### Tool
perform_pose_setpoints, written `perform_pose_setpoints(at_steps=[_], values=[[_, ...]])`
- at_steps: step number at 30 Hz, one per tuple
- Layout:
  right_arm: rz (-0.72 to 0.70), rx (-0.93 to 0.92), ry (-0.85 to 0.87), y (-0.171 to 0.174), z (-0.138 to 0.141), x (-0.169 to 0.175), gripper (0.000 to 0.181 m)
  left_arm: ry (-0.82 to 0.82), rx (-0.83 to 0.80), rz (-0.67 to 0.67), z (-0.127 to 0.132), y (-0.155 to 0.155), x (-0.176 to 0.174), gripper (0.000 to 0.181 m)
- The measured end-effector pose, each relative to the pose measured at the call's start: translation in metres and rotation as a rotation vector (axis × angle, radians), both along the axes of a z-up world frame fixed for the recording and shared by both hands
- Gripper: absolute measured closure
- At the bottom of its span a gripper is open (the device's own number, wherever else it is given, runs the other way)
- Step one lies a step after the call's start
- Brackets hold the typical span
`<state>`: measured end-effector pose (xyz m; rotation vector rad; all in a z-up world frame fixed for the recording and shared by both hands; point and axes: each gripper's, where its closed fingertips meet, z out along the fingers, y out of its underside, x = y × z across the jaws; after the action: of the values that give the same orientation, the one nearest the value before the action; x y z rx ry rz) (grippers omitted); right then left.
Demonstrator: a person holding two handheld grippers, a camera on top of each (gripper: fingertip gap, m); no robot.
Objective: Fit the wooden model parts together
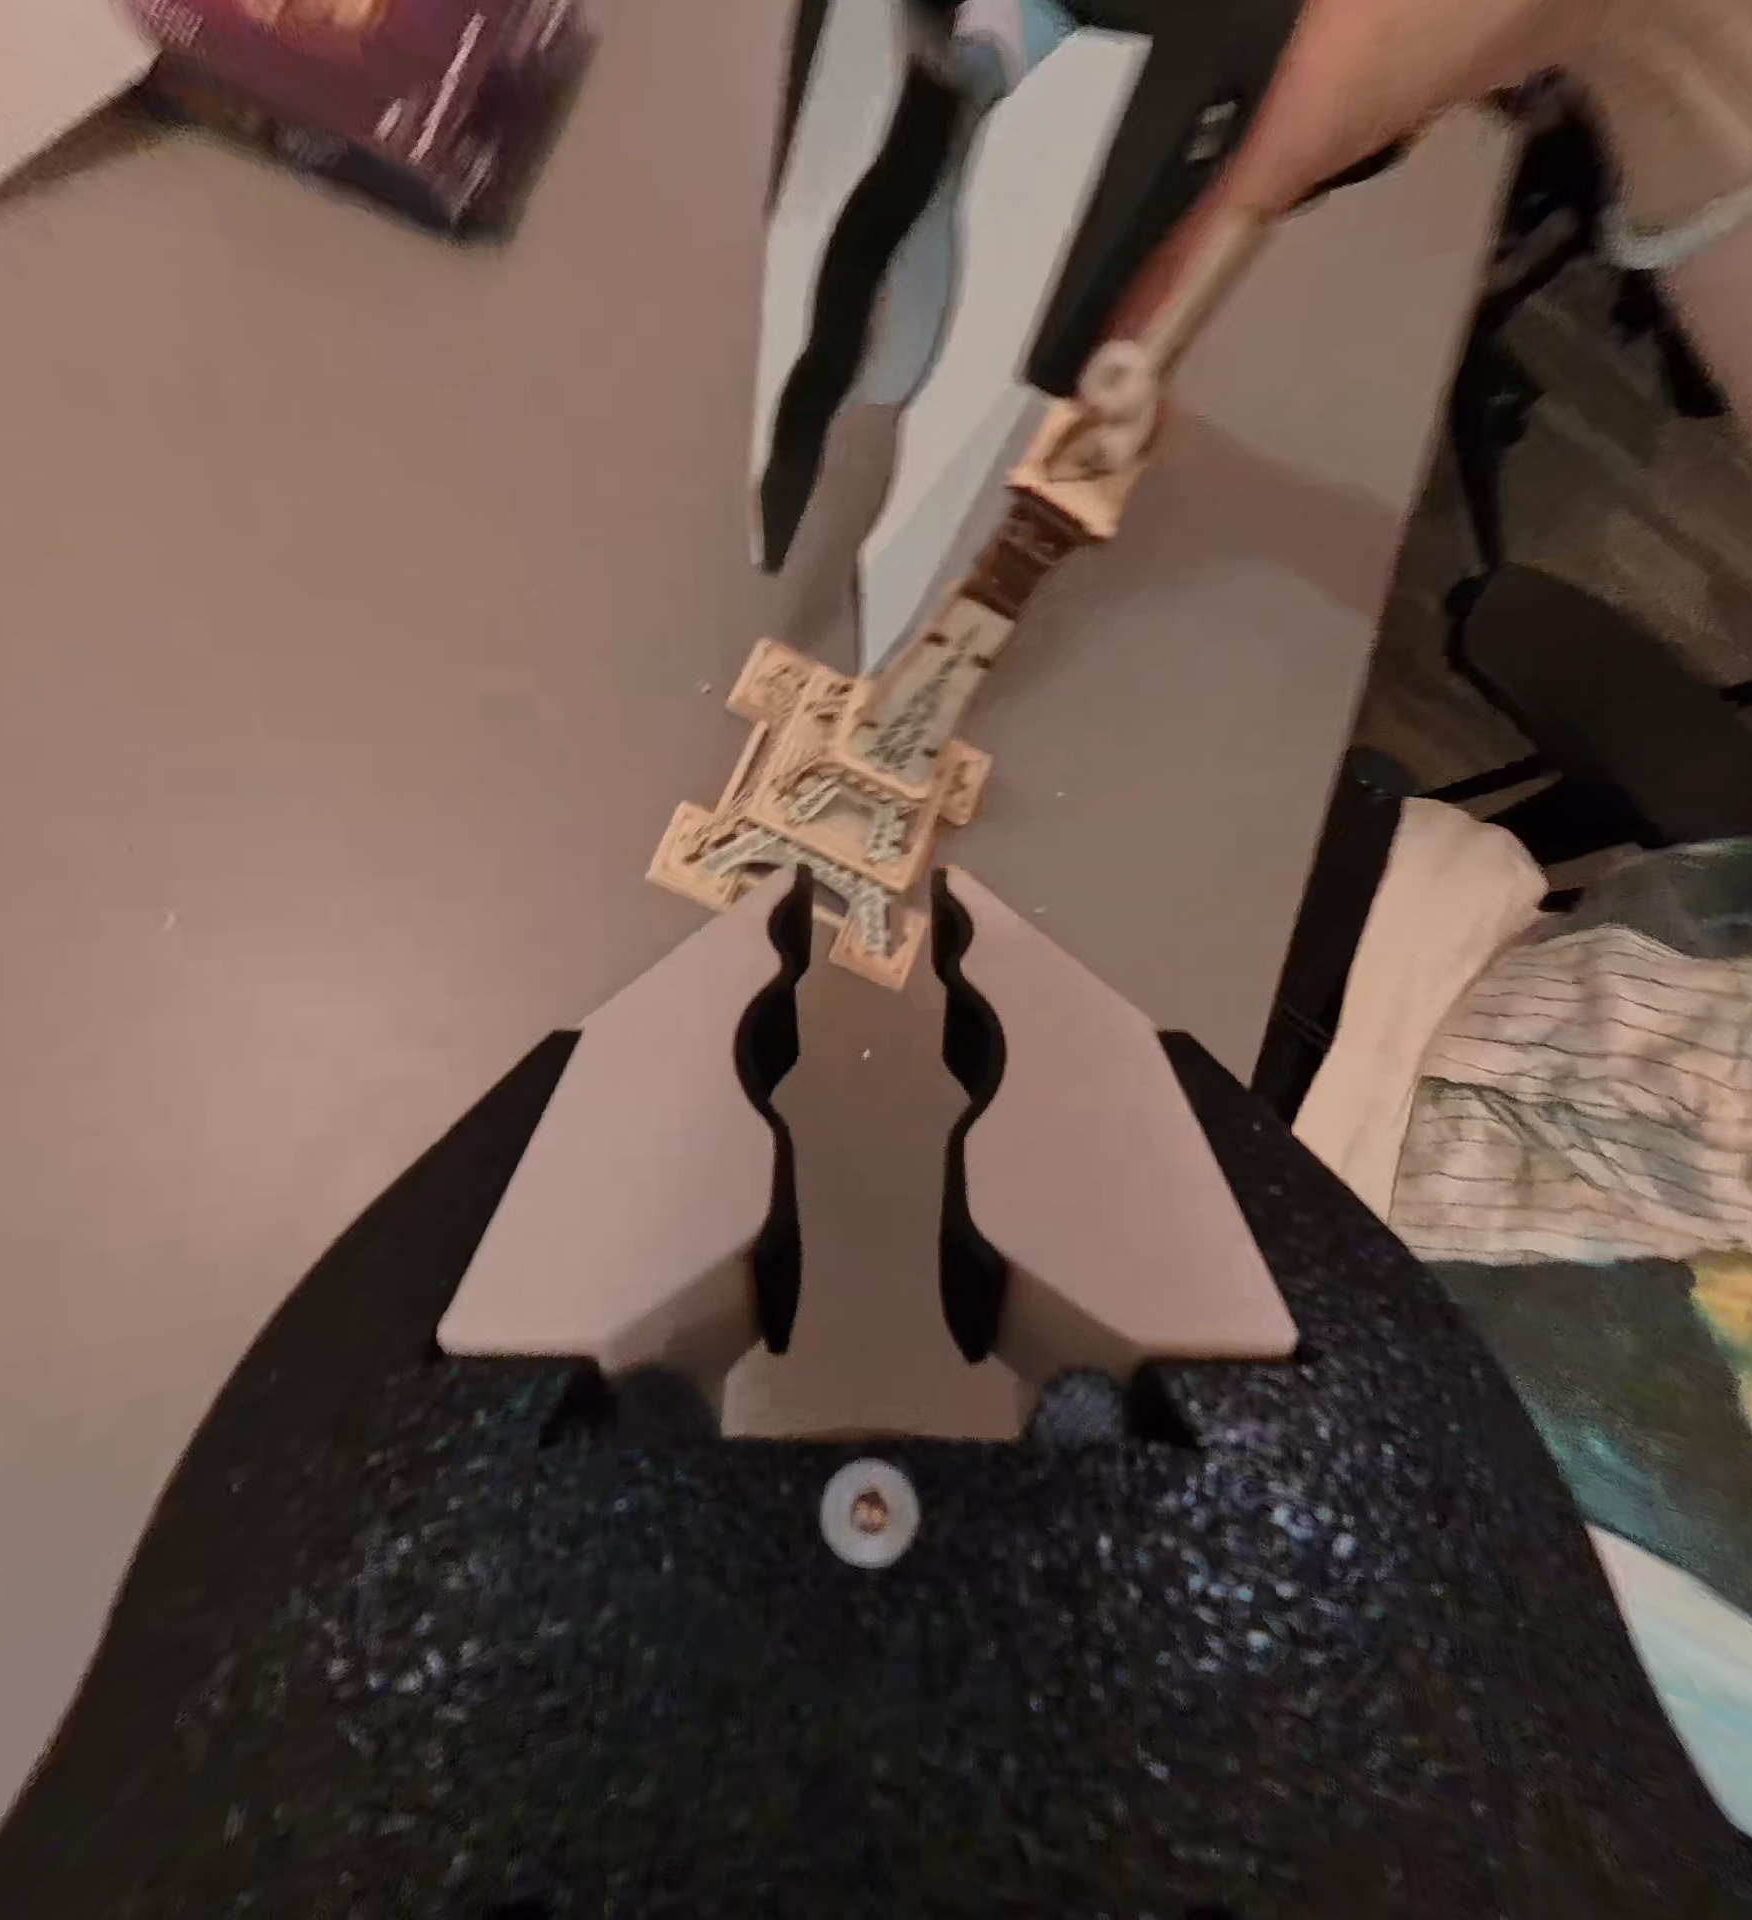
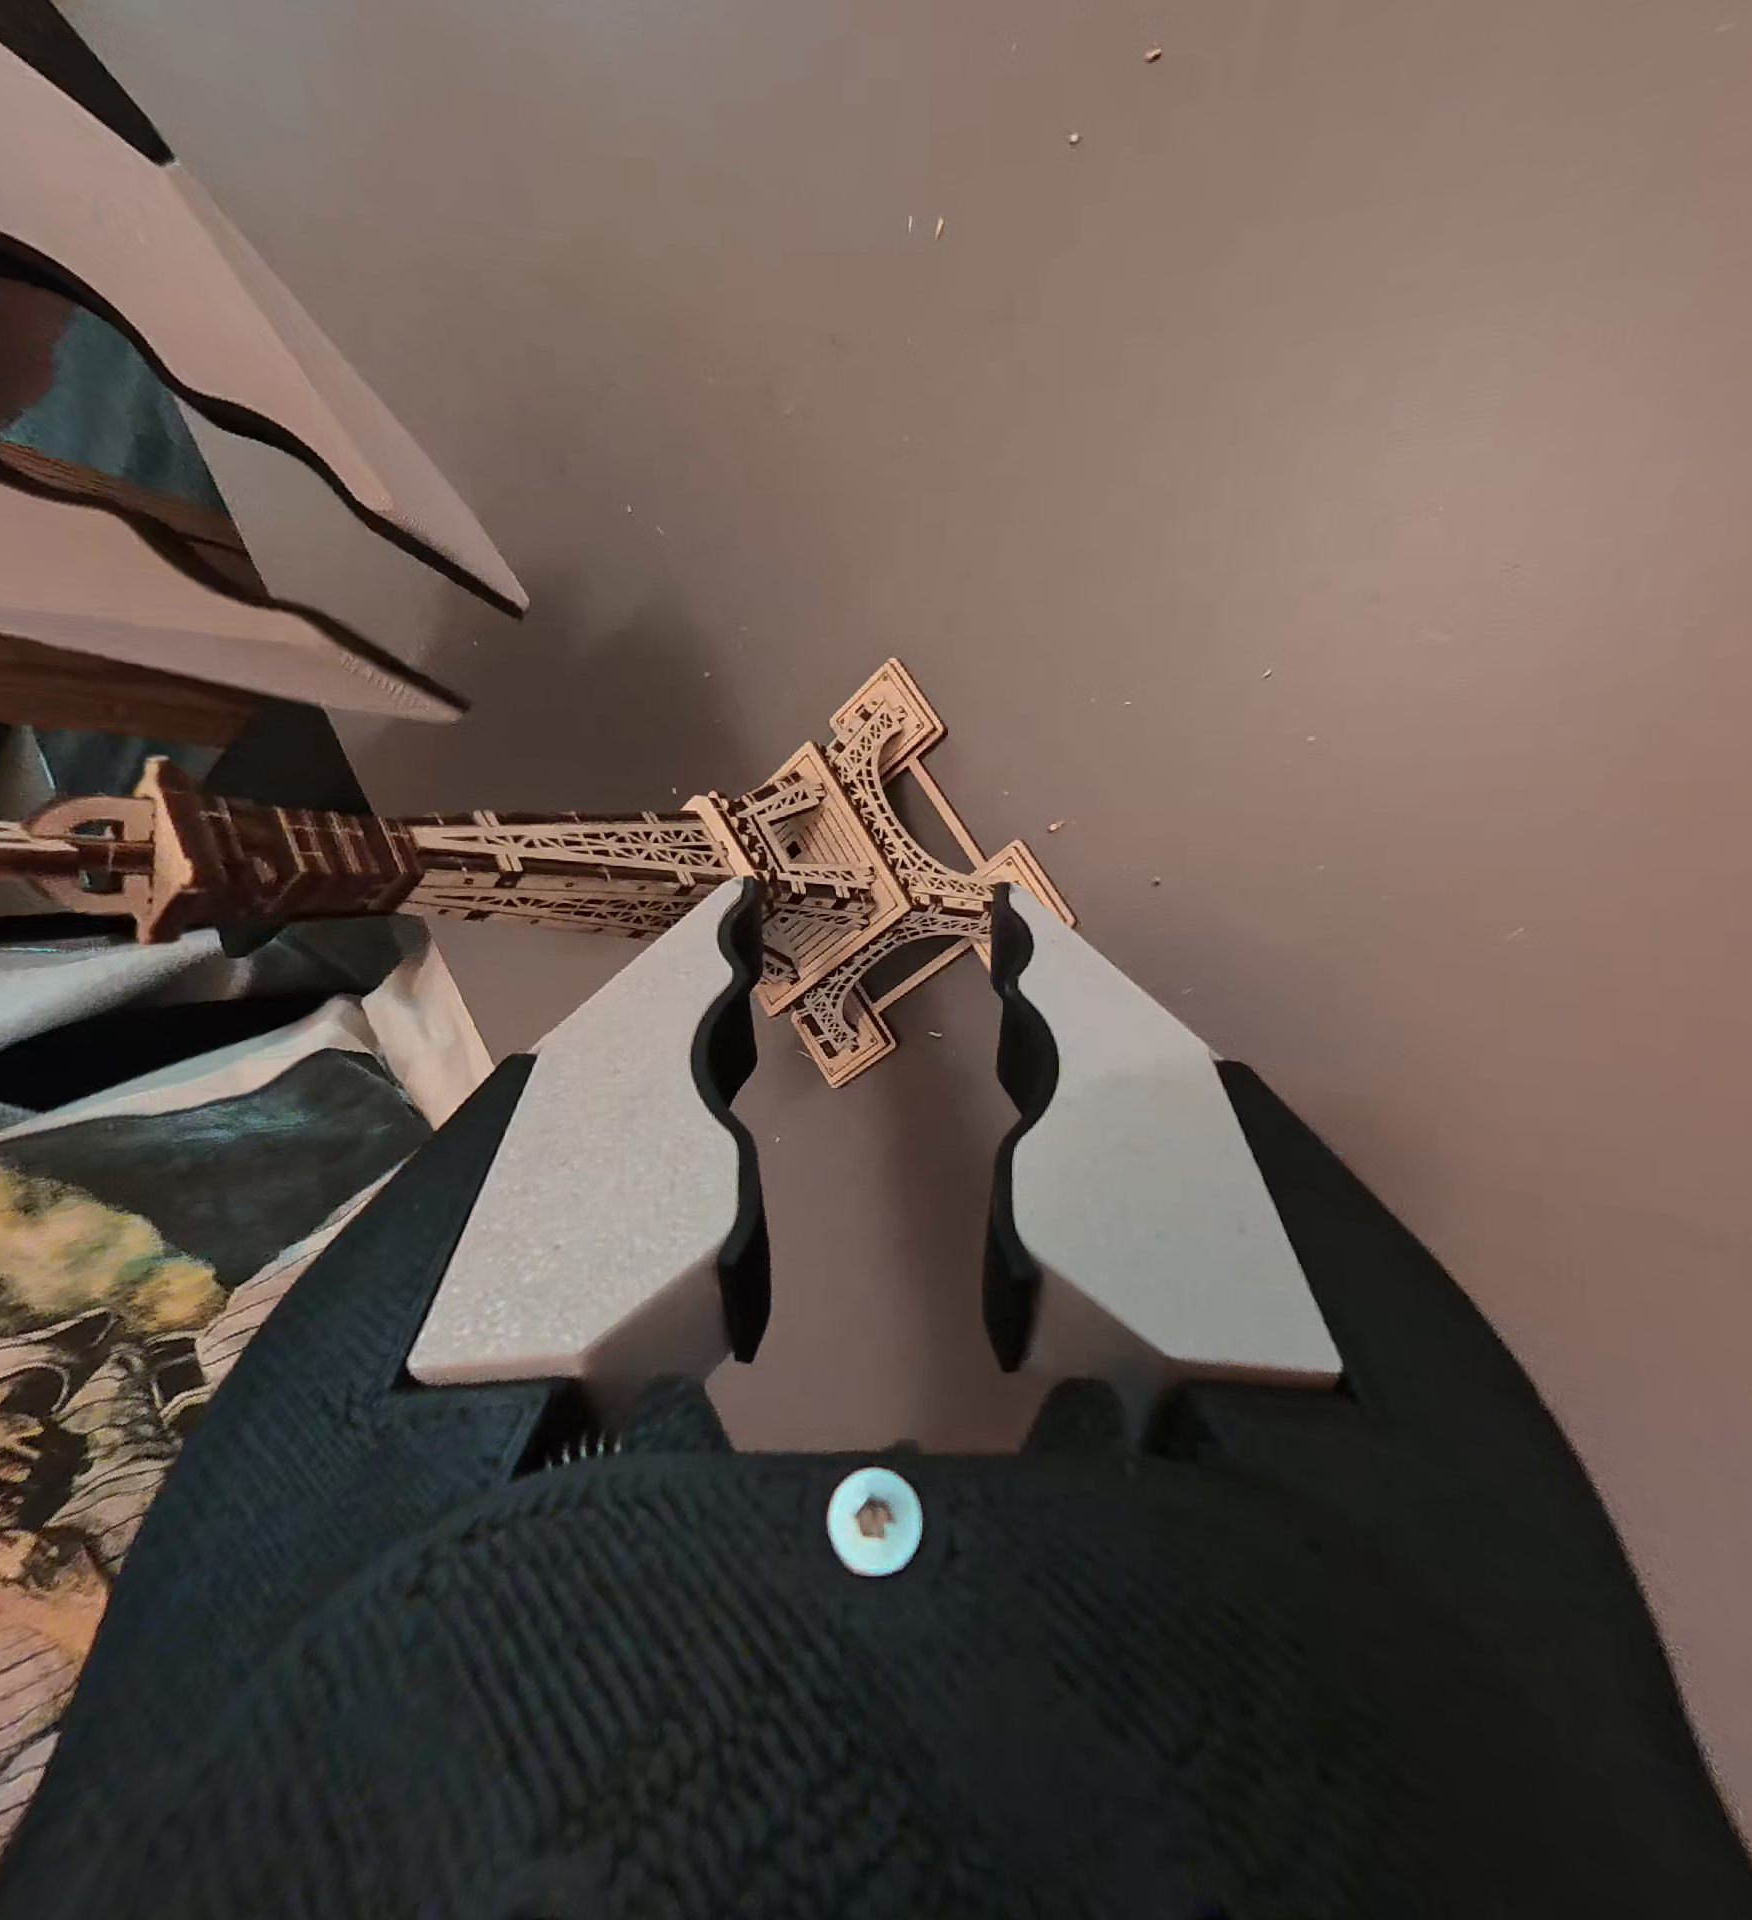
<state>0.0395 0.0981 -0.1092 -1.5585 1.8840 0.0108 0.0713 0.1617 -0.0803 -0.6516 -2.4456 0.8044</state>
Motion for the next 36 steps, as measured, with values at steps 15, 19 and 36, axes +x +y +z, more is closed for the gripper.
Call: perform_pose_setpoints(at_steps=[15, 19, 36], values=[[0.026, -0.122, 0.060, 0.000, 0.002, -0.005, 0.136, 0.274, -0.600, -0.317, 0.076, 0.059, -0.032, 0.149], [0.025, -0.121, 0.058, 0.000, 0.001, -0.005, 0.135, 0.047, -0.194, 0.025, 0.013, 0.016, 0.000, 0.144], [0.033, -0.145, 0.052, 0.004, 0.004, -0.005, 0.145, 0.160, 0.192, 0.215, -0.023, -0.019, -0.026, 0.156]])
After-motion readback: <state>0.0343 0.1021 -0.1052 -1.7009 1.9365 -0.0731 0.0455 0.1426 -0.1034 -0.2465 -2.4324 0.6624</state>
